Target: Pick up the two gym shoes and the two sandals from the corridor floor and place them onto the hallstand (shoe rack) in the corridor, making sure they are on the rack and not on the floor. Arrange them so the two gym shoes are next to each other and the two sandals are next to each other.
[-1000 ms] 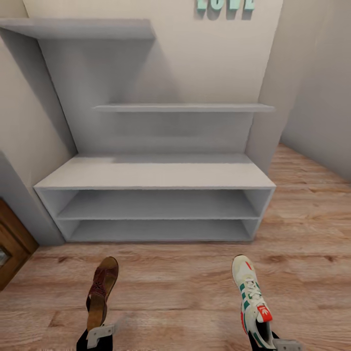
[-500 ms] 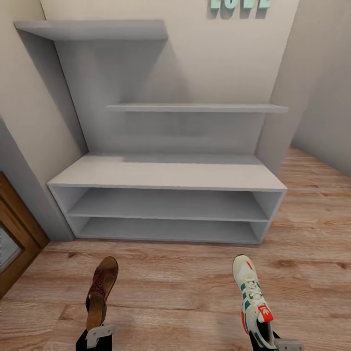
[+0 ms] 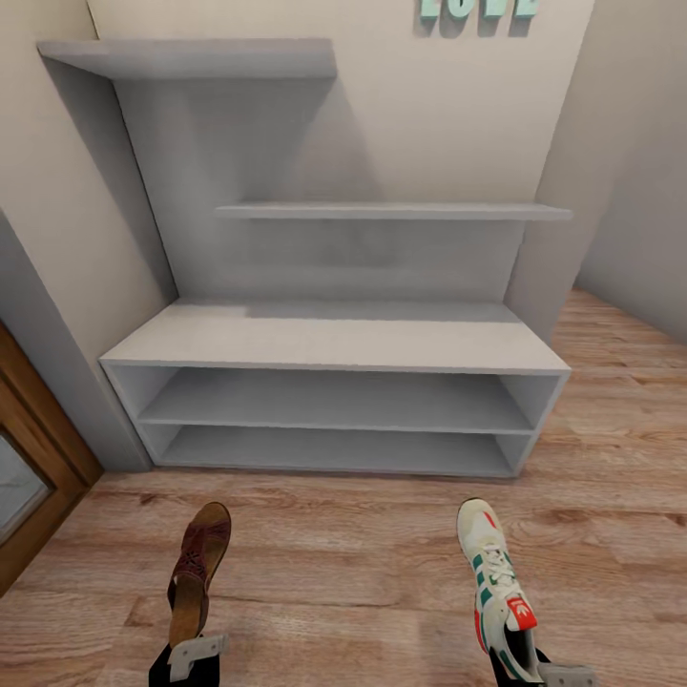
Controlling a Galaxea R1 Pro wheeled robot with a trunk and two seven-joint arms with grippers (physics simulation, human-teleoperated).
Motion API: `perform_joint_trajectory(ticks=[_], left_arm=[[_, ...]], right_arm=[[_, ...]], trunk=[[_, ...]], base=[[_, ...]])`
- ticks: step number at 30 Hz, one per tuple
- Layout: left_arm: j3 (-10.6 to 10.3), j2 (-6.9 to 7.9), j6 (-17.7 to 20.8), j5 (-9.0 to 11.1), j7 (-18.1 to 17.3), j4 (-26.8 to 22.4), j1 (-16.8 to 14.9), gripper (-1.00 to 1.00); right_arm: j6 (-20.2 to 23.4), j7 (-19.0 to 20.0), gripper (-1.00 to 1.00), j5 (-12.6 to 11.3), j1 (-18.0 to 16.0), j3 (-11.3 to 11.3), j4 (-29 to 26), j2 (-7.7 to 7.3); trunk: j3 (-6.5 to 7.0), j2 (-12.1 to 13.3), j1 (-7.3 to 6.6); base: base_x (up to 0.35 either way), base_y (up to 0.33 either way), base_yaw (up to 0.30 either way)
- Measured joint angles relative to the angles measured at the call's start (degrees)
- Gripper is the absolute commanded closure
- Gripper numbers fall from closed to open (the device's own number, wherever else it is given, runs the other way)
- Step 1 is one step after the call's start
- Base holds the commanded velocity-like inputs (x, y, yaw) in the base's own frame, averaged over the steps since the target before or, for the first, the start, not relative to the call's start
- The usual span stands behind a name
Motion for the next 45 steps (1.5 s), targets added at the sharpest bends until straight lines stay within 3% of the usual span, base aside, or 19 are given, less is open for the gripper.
perform_joint_trajectory(ticks=[6, 11, 14, 17, 19, 21, 24, 28, 30, 33, 40, 45], left_arm=[[0.0, 0.10, 0.7, 0.0, -0.2, 0.0, -0.1, 1.00], [0.0, 0.21, 1.6, -0.1, -0.3, 0.0, -0.5, 1.00], [0.0, 0.21, 4.1, -0.1, -0.3, 0.0, -0.9, 1.00], [-0.1, 0.14, 10.4, -0.2, -0.3, -0.8, -1.8, 1.00], [-0.1, 0.16, 14.7, -0.3, -0.3, -1.4, -3.8, 1.00], [-0.1, 0.26, 18.6, -0.3, -0.4, -1.8, -6.4, 1.00], [0.0, 0.88, 23.0, -0.4, -0.3, -2.0, -10.4, 1.00], [-0.1, 1.63, 27.7, -0.4, -0.3, -1.7, -15.7, 1.00], [-0.1, 1.90, 31.9, -0.4, -0.3, -1.5, -19.8, 1.00], [-0.1, 2.01, 35.7, -0.5, -0.1, -1.4, -23.1, 1.00], [-0.2, 2.11, 41.8, -0.5, 0.1, -1.3, -30.0, 1.00], [-0.2, 2.11, 42.6, -0.6, 1.6, -2.1, -31.0, 1.00]], right_arm=[[0.1, -0.1, 1.00, -0.2, 0.0, 0.0, -0.1, -0.99], [0.3, -0.1, 1.00, -0.7, 0.0, -0.6, -0.1, -3.01], [0.4, -0.2, 1.00, -2.3, 0.0, -4.4, -0.2, -4.56], [1.3, -0.1, 1.00, -4.4, 0.0, -12.5, -0.4, -6.30], [2.3, 0.0, 1.00, -4.8, 0.0, -16.7, -0.8, -7.42], [4.0, 0.0, 1.00, -5.0, 0.0, -19.4, -1.6, -8.76], [7.9, 0.0, 1.00, -5.1, 0.0, -21.2, -2.7, -10.92], [14.4, 0.1, 1.00, -5.1, 0.0, -22.0, -3.4, -14.05], [18.9, 0.1, 1.00, -5.2, 0.0, -22.3, -3.6, -16.09], [21.4, 0.2, 1.00, -5.2, 0.0, -22.3, -3.9, -17.11], [23.0, 0.5, 1.00, -5.2, 0.0, -22.2, -6.7, -17.75], [23.2, 0.5, 1.00, -5.2, 0.0, -22.2, -7.9, -17.80]], trunk=[[0.00, 0.0, 0.00], [0.00, 0.0, 0.00], [0.00, 0.0, 0.00], [0.00, 0.0, 0.00], [0.01, 0.0, 0.00], [0.01, 0.0, 0.00], [0.01, 0.0, 0.00], [0.01, 0.0, 0.00], [0.01, 0.0, -0.01], [0.01, 0.0, 0.00], [0.01, 0.0, 0.00], [0.01, 0.0, 0.00]], base=[[0.000, 0.000, 0.000], [0.000, 0.000, 0.000], [0.000, 0.000, 0.000], [0.000, 0.000, 0.000], [0.000, 0.000, 0.000], [0.000, 0.000, 0.000], [0.000, 0.000, 0.000], [0.000, 0.000, 0.000], [0.000, 0.000, 0.000], [0.000, 0.000, 0.000], [0.000, 0.000, 0.000], [0.000, 0.000, 0.000]])
